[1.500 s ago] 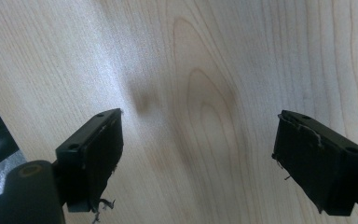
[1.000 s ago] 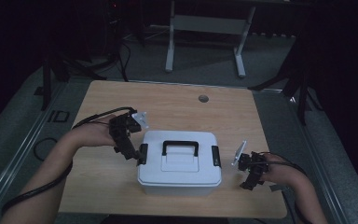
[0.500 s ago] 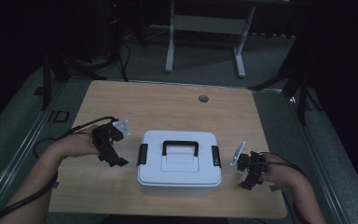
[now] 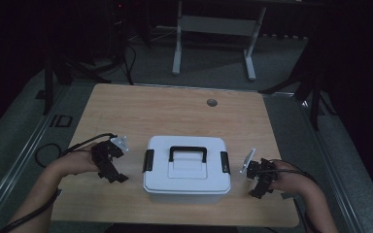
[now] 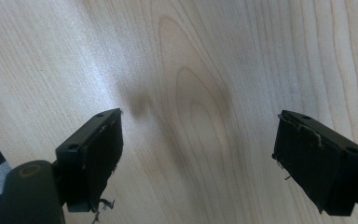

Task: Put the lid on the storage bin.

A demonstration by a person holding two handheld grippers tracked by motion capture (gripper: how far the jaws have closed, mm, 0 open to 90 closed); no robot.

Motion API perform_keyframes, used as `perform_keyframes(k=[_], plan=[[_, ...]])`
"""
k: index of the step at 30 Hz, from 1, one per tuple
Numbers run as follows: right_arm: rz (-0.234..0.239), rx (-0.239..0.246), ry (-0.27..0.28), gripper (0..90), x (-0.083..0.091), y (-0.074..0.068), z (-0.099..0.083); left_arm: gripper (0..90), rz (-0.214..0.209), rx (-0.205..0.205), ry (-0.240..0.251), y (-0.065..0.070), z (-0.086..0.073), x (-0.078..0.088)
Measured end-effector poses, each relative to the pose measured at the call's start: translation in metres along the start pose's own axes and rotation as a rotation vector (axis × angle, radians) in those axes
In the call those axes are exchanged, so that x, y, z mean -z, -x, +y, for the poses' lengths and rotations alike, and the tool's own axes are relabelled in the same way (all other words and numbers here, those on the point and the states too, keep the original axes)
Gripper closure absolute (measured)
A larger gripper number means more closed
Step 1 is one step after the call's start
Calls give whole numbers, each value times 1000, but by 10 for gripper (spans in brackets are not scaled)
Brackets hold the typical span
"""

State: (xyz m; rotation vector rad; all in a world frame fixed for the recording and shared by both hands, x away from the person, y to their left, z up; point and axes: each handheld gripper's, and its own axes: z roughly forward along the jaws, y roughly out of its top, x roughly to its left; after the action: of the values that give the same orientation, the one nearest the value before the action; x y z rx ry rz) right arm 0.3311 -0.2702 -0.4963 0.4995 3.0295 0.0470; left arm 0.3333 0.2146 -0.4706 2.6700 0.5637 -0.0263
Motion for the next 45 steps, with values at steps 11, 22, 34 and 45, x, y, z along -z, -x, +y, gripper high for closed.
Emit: perform_keyframes(k=[11, 22, 34, 45], plan=[[-6, -5, 6, 152, -6, -2, 0, 30, 3, 20, 32, 4, -30, -26], [-13, -25, 29, 137, -7, -1, -2, 29, 40, 57, 32, 10, -57, -38], [-100, -99, 57, 122, -13, 0, -10, 30, 90, 52, 107, 14, -74, -36], [-135, -169, 159, 107, -23, -2, -17, 30, 106, 86, 130, 11, -88, -34]])
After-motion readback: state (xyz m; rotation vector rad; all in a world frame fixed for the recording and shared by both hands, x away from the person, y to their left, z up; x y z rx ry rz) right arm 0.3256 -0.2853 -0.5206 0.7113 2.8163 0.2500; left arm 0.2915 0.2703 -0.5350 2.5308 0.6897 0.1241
